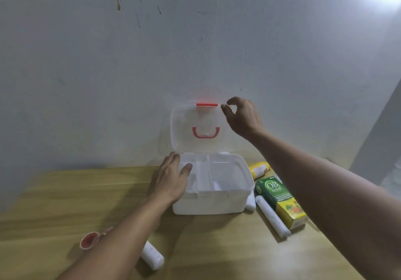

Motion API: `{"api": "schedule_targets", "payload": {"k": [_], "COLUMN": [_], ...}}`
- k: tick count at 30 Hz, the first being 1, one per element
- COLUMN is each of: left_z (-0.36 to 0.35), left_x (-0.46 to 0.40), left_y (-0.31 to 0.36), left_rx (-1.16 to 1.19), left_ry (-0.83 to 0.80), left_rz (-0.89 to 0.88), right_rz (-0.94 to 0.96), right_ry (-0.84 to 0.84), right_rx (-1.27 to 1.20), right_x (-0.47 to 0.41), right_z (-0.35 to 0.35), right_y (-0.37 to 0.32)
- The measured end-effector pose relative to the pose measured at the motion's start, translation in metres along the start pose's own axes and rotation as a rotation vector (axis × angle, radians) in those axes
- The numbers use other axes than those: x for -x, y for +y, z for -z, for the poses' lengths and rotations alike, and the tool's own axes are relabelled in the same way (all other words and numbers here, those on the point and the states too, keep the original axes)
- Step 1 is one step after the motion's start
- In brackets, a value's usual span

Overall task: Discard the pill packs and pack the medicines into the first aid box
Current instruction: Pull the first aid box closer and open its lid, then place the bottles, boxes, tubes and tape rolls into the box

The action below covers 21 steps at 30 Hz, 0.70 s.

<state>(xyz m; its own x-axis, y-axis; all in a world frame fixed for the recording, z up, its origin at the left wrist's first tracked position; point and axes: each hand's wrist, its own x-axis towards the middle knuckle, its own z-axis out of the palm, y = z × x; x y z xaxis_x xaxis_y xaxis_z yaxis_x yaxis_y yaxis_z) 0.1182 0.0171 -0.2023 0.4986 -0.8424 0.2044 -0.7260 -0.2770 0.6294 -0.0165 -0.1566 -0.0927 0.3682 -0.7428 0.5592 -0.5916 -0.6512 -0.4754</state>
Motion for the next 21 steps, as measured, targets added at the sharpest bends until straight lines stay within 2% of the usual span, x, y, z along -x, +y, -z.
{"api": "schedule_targets", "payload": {"k": [6, 10, 14, 17, 21], "left_z": [0.001, -0.005, -0.017, -0.020, -0.020], "left_x": [0.003, 0.008, 0.014, 0.018, 0.014], "left_y": [0.017, 0.032, 0.039, 0.041, 0.039], "left_rx": [-0.216, -0.352, -0.417, -0.459, -0.386], "left_ry": [-0.011, -0.024, -0.091, -0.082, -0.068], "left_rz": [-0.103, -0.152, -0.134, -0.118, -0.121], "right_rz": [-0.028, -0.117, -0.206, -0.284, -0.337], "right_ry": [-0.055, -0.285, -0.487, -0.528, -0.511], "right_rx": [0.038, 0.117, 0.378, 0.440, 0.376], "right_x": [0.055, 0.092, 0.130, 0.150, 0.166], "right_z": [0.032, 0.054, 0.066, 0.070, 0.073], "right_y": [0.028, 0.056, 0.081, 0.092, 0.098]}}
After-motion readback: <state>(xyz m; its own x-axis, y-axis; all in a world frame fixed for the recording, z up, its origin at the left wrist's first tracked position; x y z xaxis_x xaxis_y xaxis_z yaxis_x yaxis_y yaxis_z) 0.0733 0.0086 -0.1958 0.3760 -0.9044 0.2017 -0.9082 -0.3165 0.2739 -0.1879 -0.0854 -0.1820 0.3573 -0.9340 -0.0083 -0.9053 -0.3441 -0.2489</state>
